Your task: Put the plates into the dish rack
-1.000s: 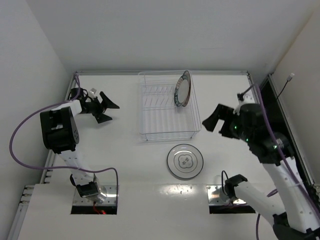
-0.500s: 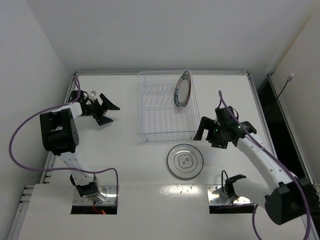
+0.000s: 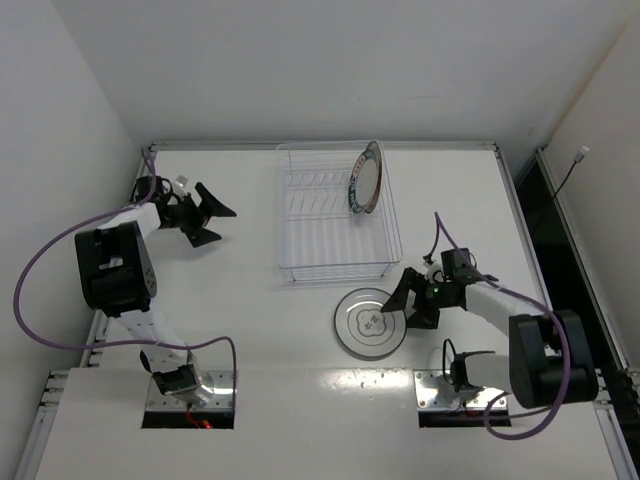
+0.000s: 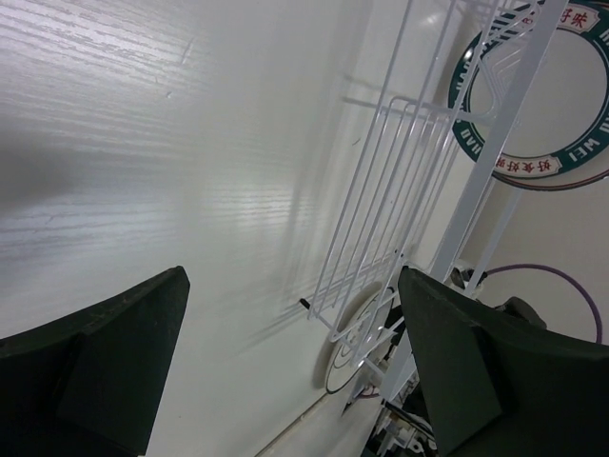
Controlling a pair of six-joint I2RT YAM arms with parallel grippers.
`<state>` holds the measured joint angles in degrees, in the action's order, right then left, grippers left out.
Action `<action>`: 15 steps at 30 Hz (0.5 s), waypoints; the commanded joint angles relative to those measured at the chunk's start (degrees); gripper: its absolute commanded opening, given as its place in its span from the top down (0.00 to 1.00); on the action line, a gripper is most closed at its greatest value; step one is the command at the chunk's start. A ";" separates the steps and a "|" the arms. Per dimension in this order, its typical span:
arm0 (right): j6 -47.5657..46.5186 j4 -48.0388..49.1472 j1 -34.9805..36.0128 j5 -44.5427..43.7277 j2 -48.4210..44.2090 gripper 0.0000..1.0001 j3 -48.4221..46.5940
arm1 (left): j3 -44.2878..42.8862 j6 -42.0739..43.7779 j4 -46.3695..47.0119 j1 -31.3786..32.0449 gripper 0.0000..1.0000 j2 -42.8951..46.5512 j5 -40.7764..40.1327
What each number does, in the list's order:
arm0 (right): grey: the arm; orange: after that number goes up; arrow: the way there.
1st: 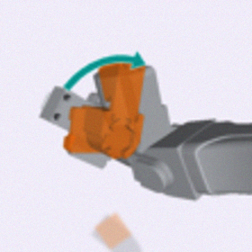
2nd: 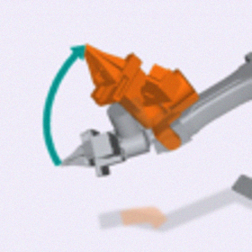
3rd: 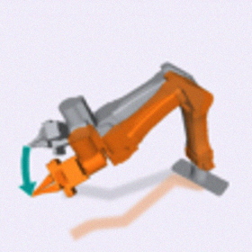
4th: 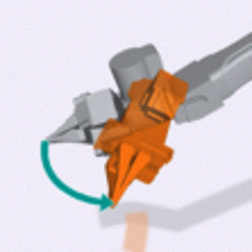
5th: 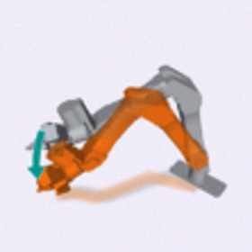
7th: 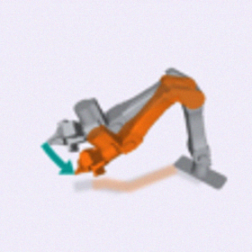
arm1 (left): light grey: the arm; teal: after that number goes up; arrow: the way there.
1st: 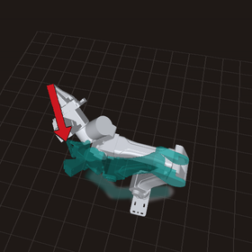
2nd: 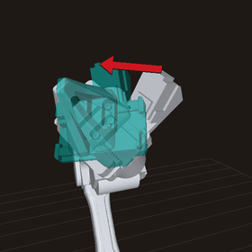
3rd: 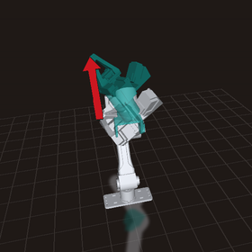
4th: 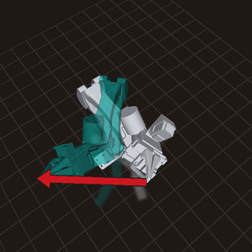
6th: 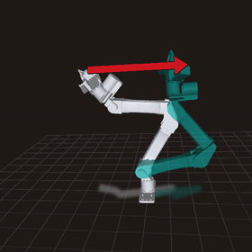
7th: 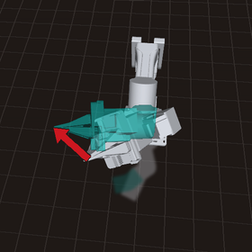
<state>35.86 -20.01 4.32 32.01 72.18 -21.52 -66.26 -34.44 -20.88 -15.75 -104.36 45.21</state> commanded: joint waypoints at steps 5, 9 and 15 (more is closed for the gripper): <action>-3.60 20.10 0.17 5.61 15.87 0.49 6.05 | -0.19 2.96 -2.75 -0.51 0.10 3.19 -2.06; -4.30 18.79 0.95 5.35 20.45 0.76 4.12 | -0.71 2.97 -3.29 -0.51 0.10 3.19 -2.58; -9.40 7.89 1.48 1.74 17.04 1.00 0.87 | -1.24 3.50 -3.81 -0.51 0.10 3.72 -3.11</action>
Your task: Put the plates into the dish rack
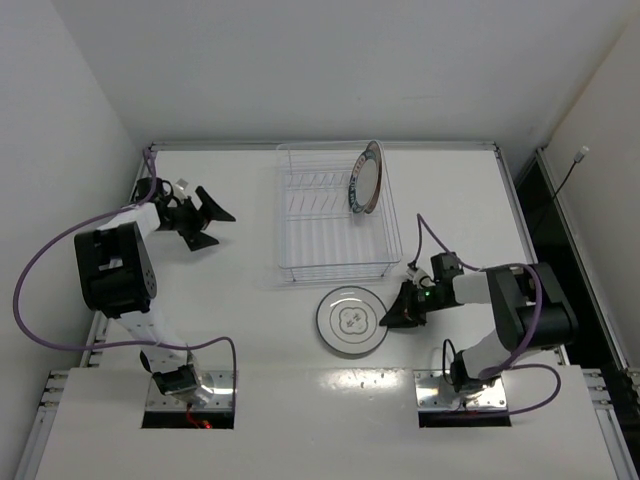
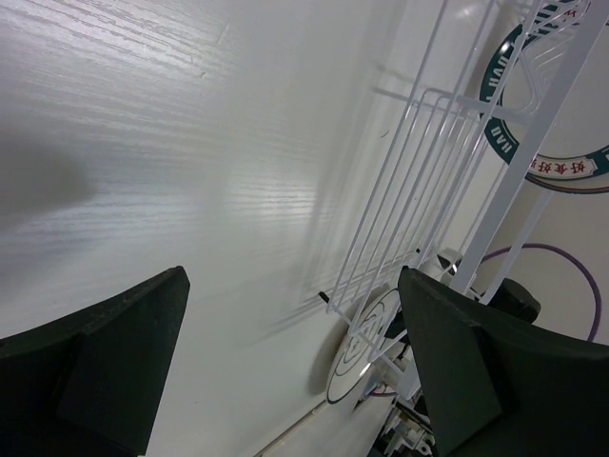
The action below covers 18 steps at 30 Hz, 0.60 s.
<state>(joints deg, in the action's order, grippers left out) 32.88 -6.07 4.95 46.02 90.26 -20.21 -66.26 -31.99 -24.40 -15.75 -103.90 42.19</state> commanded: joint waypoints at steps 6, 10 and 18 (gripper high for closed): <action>-6.96 -22.30 4.53 -16.57 -19.12 1.00 -4.39 | -2.47 1.05 -1.34 -0.51 0.10 3.26 -0.62; -3.89 -34.17 7.52 -19.04 -30.72 1.00 -12.81 | -3.00 1.05 -1.35 -0.51 0.10 2.73 -1.15; 2.18 -50.35 16.92 -26.06 -35.51 1.00 -34.76 | -3.00 1.05 -0.82 -0.51 0.10 2.73 -1.15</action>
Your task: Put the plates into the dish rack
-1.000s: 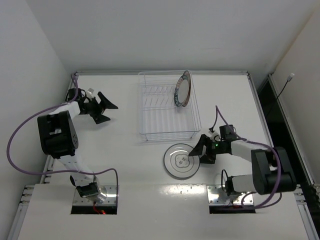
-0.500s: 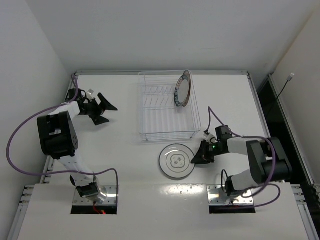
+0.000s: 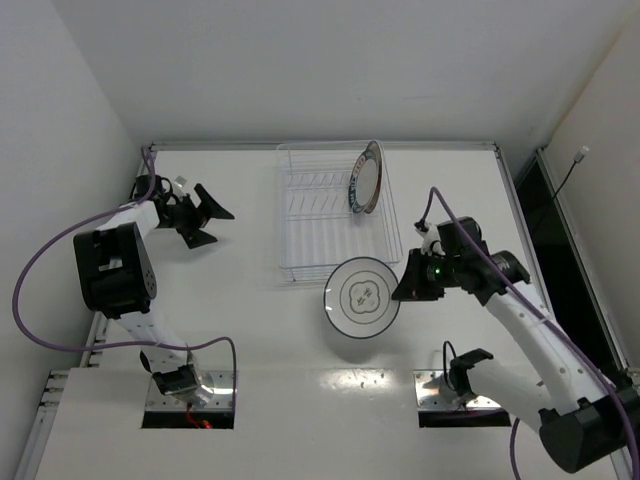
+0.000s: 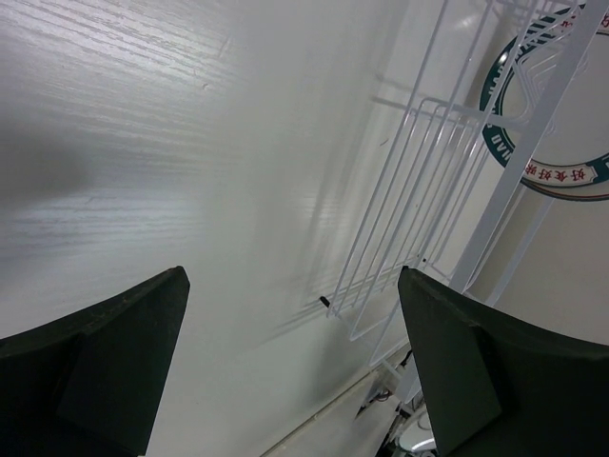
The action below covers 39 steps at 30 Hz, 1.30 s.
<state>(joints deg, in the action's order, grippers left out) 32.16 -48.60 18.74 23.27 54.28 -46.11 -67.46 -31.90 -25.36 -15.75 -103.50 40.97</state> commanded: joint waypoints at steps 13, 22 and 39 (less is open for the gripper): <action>0.18 -17.67 7.18 -38.89 36.84 1.00 -64.28 | -1.80 0.44 -0.39 -0.51 0.10 2.34 0.07; -3.06 -12.76 8.77 -58.07 58.72 1.00 -83.95 | -1.27 -0.09 -0.30 -0.51 0.10 2.34 1.13; -6.67 -8.97 10.69 -62.20 74.56 1.00 -90.47 | -2.14 0.52 -0.39 -0.51 0.10 0.59 0.51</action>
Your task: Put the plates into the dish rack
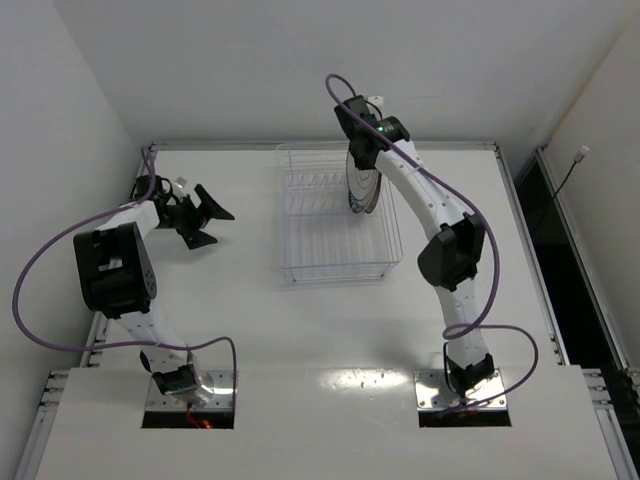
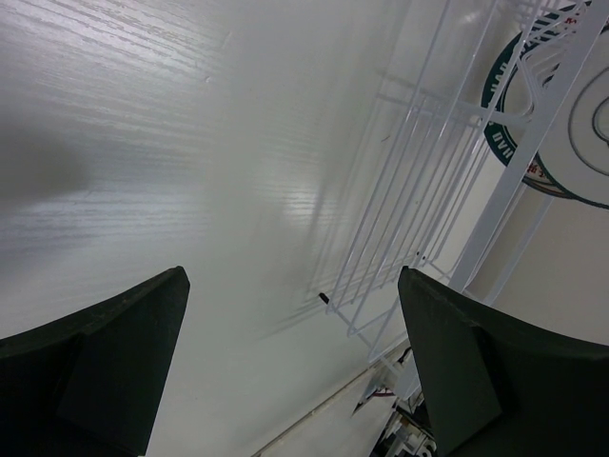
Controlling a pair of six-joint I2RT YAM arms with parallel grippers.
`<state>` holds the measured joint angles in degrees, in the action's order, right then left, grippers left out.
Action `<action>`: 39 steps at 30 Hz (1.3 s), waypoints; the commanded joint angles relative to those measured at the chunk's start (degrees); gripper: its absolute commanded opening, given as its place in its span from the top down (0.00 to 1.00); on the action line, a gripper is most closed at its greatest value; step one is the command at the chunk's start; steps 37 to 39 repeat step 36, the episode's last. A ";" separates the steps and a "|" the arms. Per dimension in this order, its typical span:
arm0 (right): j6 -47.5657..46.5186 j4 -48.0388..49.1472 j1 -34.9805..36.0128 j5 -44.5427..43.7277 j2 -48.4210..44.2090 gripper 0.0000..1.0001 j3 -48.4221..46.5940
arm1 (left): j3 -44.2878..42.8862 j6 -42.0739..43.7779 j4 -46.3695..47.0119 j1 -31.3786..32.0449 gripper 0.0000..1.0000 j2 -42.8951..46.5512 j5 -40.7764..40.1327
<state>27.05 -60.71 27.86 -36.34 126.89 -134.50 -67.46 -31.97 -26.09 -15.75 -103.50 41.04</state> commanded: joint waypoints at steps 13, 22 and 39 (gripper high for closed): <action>1.16 3.49 0.28 11.71 4.87 0.84 3.43 | -3.20 1.12 -0.37 -0.51 0.10 0.58 -1.31; 1.78 3.50 -2.19 26.48 -12.43 0.00 8.99 | -3.82 2.25 -0.90 -0.51 0.10 1.11 -2.45; 0.28 0.67 -7.81 28.79 -42.94 0.00 39.02 | -10.23 2.79 -3.62 -0.51 0.10 -4.16 -3.59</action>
